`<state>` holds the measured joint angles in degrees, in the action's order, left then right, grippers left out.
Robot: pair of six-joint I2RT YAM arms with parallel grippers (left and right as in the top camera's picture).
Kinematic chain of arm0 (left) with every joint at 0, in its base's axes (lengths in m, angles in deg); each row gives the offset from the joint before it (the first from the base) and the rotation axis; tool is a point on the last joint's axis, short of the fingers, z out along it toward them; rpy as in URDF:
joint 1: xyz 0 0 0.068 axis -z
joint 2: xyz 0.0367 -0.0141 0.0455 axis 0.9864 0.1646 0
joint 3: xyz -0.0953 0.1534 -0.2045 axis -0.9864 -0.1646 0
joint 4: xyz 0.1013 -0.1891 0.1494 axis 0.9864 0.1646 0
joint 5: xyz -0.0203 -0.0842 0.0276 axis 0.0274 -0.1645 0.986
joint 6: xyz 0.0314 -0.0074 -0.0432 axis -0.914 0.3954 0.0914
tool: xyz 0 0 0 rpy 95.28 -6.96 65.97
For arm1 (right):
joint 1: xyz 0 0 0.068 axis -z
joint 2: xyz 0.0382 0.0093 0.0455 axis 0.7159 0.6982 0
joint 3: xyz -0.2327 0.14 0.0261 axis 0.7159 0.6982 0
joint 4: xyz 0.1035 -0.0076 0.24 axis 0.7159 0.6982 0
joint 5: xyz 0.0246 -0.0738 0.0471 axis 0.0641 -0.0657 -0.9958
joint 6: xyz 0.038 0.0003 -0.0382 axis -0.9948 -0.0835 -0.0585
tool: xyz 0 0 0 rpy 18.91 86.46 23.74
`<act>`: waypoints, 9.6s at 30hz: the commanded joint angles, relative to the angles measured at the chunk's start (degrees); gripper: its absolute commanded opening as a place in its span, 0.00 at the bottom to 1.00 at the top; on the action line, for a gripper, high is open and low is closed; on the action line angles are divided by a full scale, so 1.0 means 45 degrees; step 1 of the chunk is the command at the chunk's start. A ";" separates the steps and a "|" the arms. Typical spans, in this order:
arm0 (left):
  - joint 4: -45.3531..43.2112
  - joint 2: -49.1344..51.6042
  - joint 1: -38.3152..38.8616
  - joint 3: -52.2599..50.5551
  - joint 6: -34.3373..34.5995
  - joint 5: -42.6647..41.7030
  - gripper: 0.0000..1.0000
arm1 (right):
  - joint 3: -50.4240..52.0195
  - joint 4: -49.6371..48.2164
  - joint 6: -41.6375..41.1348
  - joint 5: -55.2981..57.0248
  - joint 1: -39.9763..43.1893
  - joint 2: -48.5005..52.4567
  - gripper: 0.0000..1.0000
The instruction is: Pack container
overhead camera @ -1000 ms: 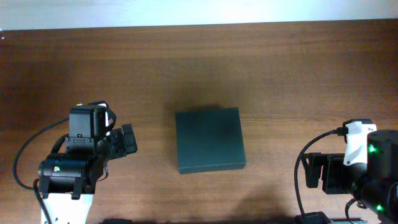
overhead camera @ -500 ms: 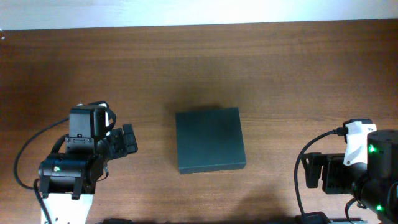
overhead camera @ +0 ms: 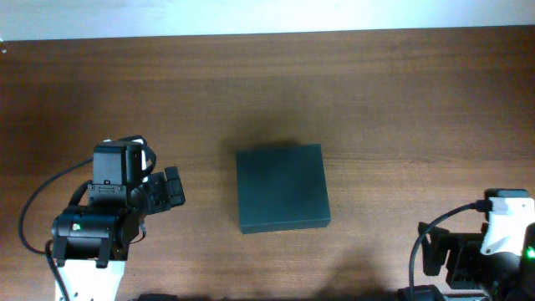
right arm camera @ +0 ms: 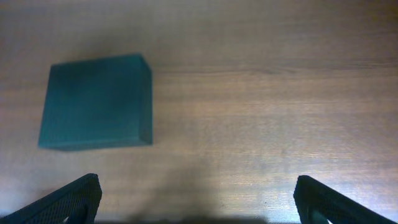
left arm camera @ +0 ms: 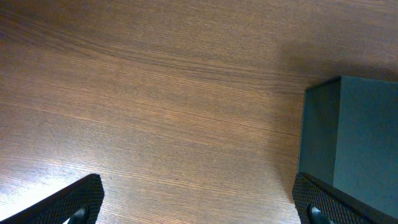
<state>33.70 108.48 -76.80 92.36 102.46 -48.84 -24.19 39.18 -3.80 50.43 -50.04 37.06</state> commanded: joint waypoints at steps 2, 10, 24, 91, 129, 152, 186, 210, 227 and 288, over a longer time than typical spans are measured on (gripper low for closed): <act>-0.0063 0.0058 -0.0029 -0.0078 0.0039 -0.0107 0.99 | 0.0058 -0.1127 -0.0019 0.0107 0.1103 -0.0257 0.99; -0.0063 0.0058 -0.0029 -0.0078 0.0039 -0.0107 0.99 | 0.0505 -0.4507 -0.0015 0.0151 0.1389 -0.1817 0.99; -0.0063 0.0053 -0.0029 -0.0078 0.0039 -0.0107 0.99 | 0.8058 -1.4027 -0.0015 -0.0321 0.0811 -0.6878 0.99; -0.0063 0.0078 -0.0029 -0.0078 0.0039 -0.0107 0.99 | 1.9521 -2.5228 0.0039 0.0515 0.0131 -0.9447 0.99; -0.0063 0.0078 -0.0029 -0.0078 0.0039 -0.0107 0.99 | 1.9521 -1.9492 0.0126 0.0573 0.0126 -0.9447 0.99; -0.0063 0.0078 -0.0029 -0.0078 0.0039 -0.0107 0.99 | 1.9521 -1.9492 0.0126 0.0573 0.0126 -0.9447 0.99; -0.7091 -0.6173 -0.0029 -0.4352 -0.1613 -0.2565 0.99 | 1.9521 -1.9492 0.0131 0.0573 0.0126 -0.9447 0.99; -1.7607 -1.1079 -0.0131 -1.2590 -0.2176 -0.2909 0.99 | 1.9521 -1.9492 0.0126 0.0573 0.0126 -0.9447 0.99; -1.7704 -1.2760 -0.0559 -1.3406 -0.2356 -0.2861 0.99 | 1.9521 -1.9492 0.0131 0.0573 0.0126 -0.9447 0.99; -1.3712 -1.2760 -0.0559 -1.4149 -0.3939 -0.2861 0.99 | 1.9521 -1.9492 0.0131 0.0573 0.0126 -0.9447 0.99</act>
<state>-28.24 51.56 -79.01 28.93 85.47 -61.30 63.39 -48.99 -3.59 52.09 -49.16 -4.87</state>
